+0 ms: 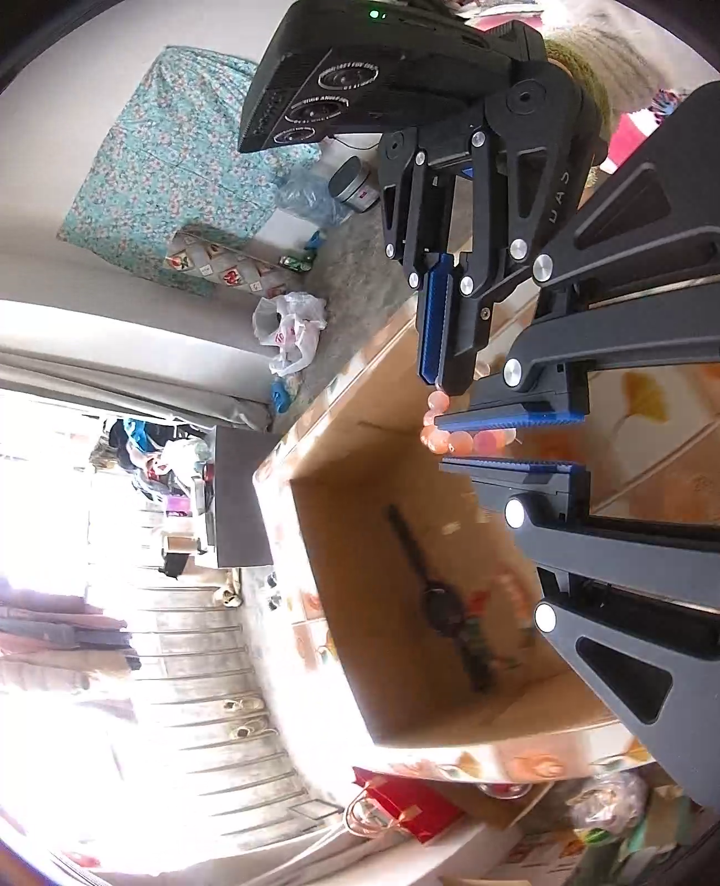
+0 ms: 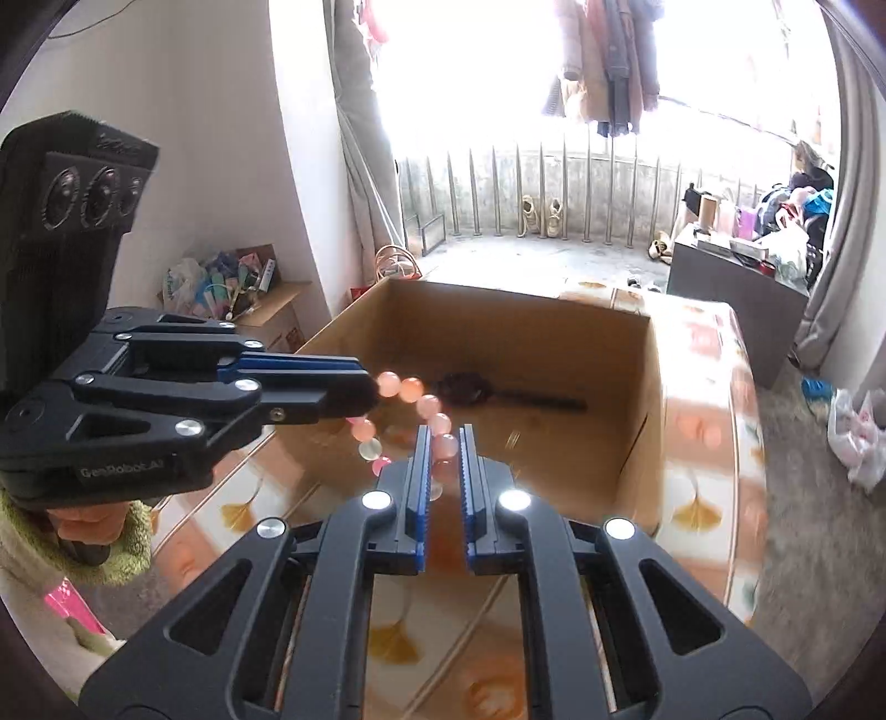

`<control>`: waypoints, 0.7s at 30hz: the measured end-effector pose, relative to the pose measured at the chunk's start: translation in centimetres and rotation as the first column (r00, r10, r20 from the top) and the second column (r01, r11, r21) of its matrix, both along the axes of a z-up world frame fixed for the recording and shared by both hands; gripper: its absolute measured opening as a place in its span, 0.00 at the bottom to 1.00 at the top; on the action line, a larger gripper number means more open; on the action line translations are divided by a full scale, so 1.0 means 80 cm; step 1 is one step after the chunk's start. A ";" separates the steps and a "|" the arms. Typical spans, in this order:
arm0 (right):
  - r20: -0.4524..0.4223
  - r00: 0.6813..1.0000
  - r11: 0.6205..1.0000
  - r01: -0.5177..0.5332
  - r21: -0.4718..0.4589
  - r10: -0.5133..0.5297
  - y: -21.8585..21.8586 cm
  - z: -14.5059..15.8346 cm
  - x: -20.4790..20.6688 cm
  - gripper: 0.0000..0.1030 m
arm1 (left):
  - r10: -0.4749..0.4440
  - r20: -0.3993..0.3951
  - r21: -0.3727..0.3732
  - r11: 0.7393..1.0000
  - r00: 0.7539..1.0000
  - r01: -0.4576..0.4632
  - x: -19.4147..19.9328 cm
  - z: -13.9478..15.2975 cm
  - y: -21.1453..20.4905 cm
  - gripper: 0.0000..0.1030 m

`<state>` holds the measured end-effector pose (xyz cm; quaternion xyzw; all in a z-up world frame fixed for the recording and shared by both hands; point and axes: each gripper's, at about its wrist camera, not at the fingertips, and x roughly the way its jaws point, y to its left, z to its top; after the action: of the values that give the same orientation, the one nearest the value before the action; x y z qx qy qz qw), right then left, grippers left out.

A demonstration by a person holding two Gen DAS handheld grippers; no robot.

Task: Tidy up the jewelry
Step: 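Lift the pink bracelet with the right gripper and carry it over the box, then open the right gripper to drop the pink bracelet into the box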

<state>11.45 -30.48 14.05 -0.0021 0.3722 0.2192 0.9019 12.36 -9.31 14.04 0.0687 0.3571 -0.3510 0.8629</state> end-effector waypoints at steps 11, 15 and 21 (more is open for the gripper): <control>-0.321 0.947 0.996 -0.031 -0.078 0.004 -0.050 -0.081 0.168 0.08 | -0.003 -0.373 0.106 0.993 0.928 0.045 0.171 -0.096 -0.088 0.09; -0.339 0.940 0.991 -0.072 -0.112 0.030 -0.040 -0.091 0.177 0.07 | 0.027 -0.472 0.152 0.987 0.881 0.051 0.197 -0.130 -0.102 0.10; -0.281 0.960 0.973 -0.068 -0.221 0.004 -0.031 -0.086 0.172 0.16 | 0.034 -0.528 0.135 0.990 0.848 0.044 0.204 -0.143 -0.101 0.11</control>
<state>25.23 -32.95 7.20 -0.0819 0.5180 0.1894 0.8301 28.68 -17.36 2.61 0.0317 0.6049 -0.3321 0.7231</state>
